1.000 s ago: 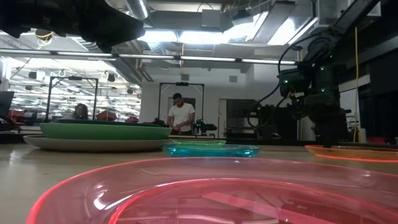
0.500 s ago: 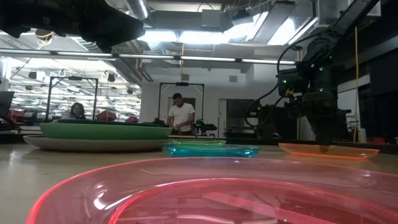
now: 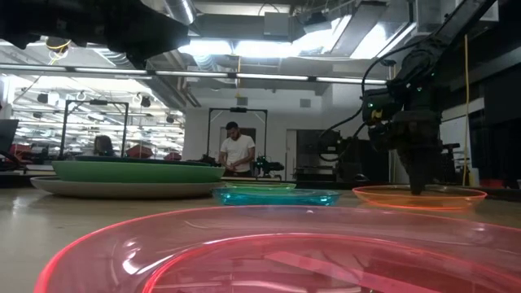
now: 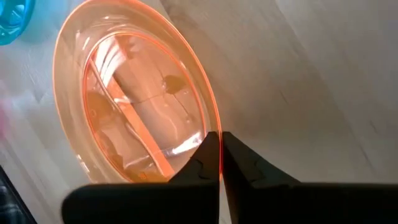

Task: Stack plastic plates
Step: Stack the orange plate on top of dark blue plate

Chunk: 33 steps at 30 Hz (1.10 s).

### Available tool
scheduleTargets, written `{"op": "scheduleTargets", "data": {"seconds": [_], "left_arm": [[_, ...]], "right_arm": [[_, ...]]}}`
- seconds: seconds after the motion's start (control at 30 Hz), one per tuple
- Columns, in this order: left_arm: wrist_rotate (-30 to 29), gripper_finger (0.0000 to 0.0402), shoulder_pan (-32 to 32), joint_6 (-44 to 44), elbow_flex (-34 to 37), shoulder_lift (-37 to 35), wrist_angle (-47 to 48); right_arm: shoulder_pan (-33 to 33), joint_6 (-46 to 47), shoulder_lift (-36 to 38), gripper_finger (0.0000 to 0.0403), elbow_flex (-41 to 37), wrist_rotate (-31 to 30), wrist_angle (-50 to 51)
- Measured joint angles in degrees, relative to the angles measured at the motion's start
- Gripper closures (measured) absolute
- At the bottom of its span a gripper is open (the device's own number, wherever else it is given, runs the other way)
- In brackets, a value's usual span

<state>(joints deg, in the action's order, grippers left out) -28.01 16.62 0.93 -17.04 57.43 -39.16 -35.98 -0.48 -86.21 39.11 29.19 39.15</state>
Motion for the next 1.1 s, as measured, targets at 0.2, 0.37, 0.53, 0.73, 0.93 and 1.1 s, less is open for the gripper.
{"op": "scheduleTargets", "data": {"seconds": [0.2, 0.37, 0.53, 0.73, 0.93, 1.1], "left_arm": [[0.00, 0.0278, 0.00, -0.02, 0.00, 0.00, -0.11], [0.00, 0.0278, 0.00, -0.02, 0.00, 0.00, -0.12], [-0.01, 0.0278, 0.00, -0.02, 0.00, 0.00, -0.28], [-1.19, 0.0278, 0.00, -0.03, 0.00, 0.00, -0.30], [-1.36, 0.0278, 0.00, -1.04, 0.00, 0.00, -0.30], [-1.36, 0.0278, 0.00, -1.07, 0.00, 0.00, -1.05]], "right_arm": [[-0.01, 0.04, 0.00, 0.0402, 0.00, 0.73, 0.06], [-0.01, 0.05, 0.00, 0.0402, 1.41, 4.00, 2.92], [-0.01, 0.00, 0.02, 0.0402, 4.84, 3.39, 4.96], [0.65, 0.10, 0.07, 0.0402, 8.46, 3.41, 5.25], [1.62, 0.18, 0.09, 0.0402, 11.24, 3.36, 5.23], [3.53, 0.59, 0.09, 0.0402, 13.91, 3.66, 5.24]]}}
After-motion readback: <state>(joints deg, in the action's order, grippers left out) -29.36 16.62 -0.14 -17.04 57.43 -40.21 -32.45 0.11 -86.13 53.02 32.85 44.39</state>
